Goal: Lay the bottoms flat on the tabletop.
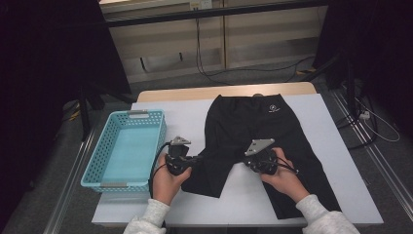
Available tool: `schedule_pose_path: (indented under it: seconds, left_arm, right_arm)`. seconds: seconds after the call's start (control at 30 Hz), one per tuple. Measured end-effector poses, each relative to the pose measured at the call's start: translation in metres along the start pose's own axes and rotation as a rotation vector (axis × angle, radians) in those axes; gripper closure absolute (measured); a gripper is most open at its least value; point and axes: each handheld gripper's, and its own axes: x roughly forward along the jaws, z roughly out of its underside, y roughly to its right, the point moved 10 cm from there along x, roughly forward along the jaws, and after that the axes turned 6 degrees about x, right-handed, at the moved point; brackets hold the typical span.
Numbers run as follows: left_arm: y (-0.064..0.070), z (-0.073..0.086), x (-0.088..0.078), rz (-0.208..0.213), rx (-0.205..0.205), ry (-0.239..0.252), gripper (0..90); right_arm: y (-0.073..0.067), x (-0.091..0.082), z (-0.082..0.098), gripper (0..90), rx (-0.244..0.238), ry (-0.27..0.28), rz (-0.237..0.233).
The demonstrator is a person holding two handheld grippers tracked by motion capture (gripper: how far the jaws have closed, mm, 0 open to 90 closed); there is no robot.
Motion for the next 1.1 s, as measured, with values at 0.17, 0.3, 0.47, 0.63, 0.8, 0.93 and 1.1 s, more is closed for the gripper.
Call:
schedule_pose_path:
  seconds: [0.17,0.3,0.47,0.63,0.8,0.93,1.1]
  left_arm:
    - [-0.005,0.001,0.0,-0.012,-0.003,0.001,90.0]
    - [-0.007,0.001,0.001,-0.019,-0.011,0.001,90.0]
    - [-0.01,0.002,0.003,-0.033,-0.017,-0.003,90.0]
    - [-0.01,0.004,0.004,-0.031,-0.013,-0.014,90.0]
    - [-0.01,0.001,0.001,-0.028,-0.018,0.0,90.0]
    - [-0.011,0.0,0.003,-0.029,-0.017,0.0,90.0]
    - [-0.011,0.001,0.007,-0.021,-0.011,0.005,89.2]
  right_arm:
    - [-0.001,-0.004,-0.011,87.5,-0.007,0.071,0.0]
    - [-0.002,0.006,-0.018,72.9,0.011,0.101,-0.022]
    - [0.002,0.017,-0.013,64.2,0.052,0.074,-0.002]
    - [-0.001,0.017,-0.012,89.6,0.074,0.07,-0.04]
    - [0.001,0.009,-0.007,90.0,0.066,0.039,-0.052]
    - [0.004,-0.004,-0.001,90.0,0.047,0.042,-0.037]
    - [0.009,-0.007,0.005,90.0,0.063,0.041,-0.03]
